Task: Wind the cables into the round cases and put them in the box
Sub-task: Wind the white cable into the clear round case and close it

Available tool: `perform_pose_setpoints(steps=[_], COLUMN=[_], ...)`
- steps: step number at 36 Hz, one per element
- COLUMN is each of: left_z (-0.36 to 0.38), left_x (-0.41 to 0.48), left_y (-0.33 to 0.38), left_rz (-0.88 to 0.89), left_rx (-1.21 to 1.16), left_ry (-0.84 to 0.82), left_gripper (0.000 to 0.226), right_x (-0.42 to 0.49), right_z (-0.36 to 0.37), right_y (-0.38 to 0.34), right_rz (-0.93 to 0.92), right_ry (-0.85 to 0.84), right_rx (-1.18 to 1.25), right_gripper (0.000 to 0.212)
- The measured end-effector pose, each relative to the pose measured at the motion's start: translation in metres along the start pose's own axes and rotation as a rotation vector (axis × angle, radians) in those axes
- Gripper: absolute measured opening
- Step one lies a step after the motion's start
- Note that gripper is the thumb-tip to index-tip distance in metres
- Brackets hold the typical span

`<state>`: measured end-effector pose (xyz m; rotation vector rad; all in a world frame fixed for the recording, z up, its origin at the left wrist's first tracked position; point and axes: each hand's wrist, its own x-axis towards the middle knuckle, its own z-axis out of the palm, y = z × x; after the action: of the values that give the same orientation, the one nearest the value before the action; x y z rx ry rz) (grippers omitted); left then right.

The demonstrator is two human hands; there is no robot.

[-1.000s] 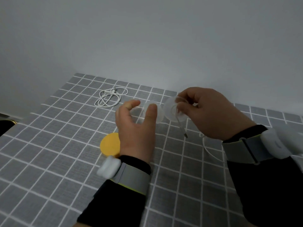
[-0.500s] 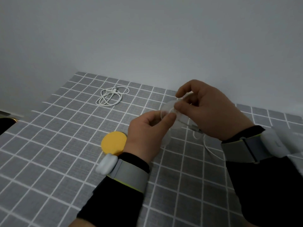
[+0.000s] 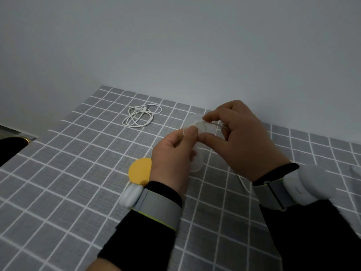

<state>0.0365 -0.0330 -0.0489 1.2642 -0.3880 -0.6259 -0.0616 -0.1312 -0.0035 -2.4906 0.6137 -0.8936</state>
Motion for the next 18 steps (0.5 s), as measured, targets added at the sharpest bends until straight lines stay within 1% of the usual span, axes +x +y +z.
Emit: perform_pose_setpoints(steps=[2, 4, 11, 18], left_z=[0.000, 0.000, 0.003, 0.002], left_x=[-0.001, -0.002, -0.002, -0.002], left_y=[0.000, 0.001, 0.006, 0.005], left_rz=[0.000, -0.014, -0.076, -0.085], left_rx=[-0.008, -0.074, -0.253, -0.260], left_ry=[-0.007, -0.012, -0.047, -0.020], left_gripper=[0.024, 0.025, 0.018, 0.022], right_x=[0.000, -0.001, -0.001, -0.001], right_z=[-0.003, -0.005, -0.011, -0.011], right_y=[0.000, 0.001, 0.002, 0.001], right_rz=[-0.023, -0.040, -0.014, -0.024], right_ry=[0.001, -0.017, -0.147, -0.195], right_rx=[-0.023, -0.045, -0.040, -0.052], right_gripper=[0.034, 0.036, 0.037, 0.039])
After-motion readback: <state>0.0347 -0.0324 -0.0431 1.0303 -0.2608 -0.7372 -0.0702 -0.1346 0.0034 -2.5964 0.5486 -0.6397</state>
